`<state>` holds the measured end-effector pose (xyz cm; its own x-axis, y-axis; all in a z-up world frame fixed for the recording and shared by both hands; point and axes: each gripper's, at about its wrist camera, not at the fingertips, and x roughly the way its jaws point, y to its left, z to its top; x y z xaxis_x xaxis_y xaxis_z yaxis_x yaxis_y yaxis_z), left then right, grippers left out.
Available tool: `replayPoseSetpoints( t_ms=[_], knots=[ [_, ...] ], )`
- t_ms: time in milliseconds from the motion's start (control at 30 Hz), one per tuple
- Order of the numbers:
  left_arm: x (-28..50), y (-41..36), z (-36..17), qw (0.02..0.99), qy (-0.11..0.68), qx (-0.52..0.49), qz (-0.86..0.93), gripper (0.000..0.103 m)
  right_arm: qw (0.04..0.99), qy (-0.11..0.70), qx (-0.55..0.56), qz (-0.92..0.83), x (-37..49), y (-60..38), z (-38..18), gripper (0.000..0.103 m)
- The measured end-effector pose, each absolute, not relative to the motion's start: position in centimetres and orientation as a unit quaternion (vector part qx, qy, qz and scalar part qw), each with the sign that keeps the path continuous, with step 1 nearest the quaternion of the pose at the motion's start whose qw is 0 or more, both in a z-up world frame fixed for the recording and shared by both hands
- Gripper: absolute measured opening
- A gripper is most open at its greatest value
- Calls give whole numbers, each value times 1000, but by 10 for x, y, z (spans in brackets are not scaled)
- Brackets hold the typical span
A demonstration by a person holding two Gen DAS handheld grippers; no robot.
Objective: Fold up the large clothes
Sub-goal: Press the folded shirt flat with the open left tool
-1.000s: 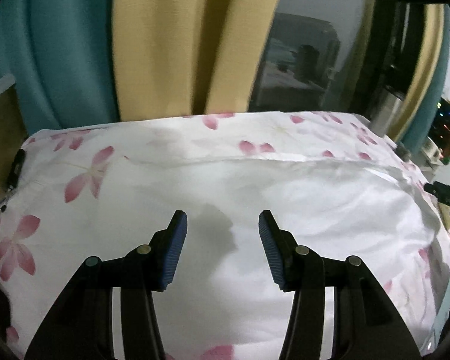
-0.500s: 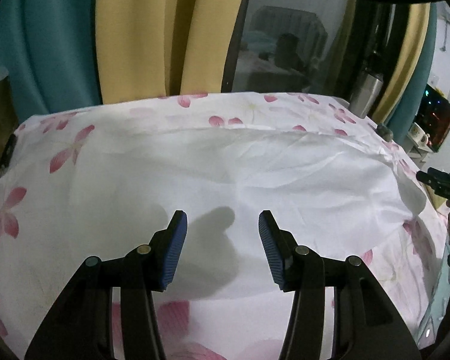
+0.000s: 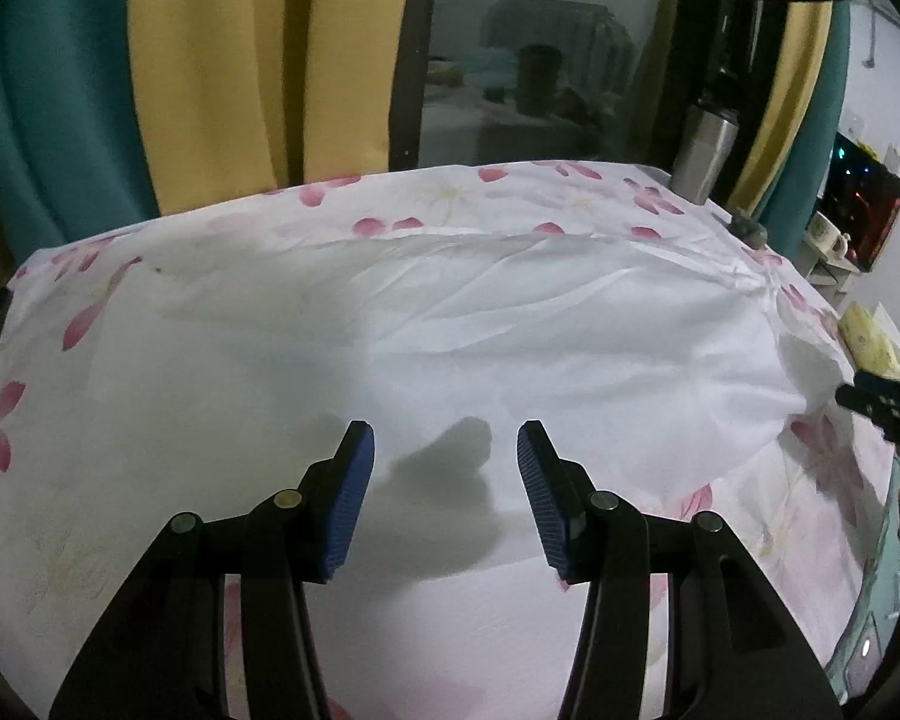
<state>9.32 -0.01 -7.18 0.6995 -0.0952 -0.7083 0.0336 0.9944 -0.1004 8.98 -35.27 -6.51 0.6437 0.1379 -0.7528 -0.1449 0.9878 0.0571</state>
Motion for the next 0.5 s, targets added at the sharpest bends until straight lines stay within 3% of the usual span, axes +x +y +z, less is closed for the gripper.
replayPoseSetpoints(
  t_ms=[367,500],
  knots=[
    [135,-15,-75,924,380,-27,-28,53,885,450,83,92,86,-366,-86,93],
    [151,-17,-82,921,389,-24,-17,53,885,440,119,98,99,-365,-85,102]
  ],
)
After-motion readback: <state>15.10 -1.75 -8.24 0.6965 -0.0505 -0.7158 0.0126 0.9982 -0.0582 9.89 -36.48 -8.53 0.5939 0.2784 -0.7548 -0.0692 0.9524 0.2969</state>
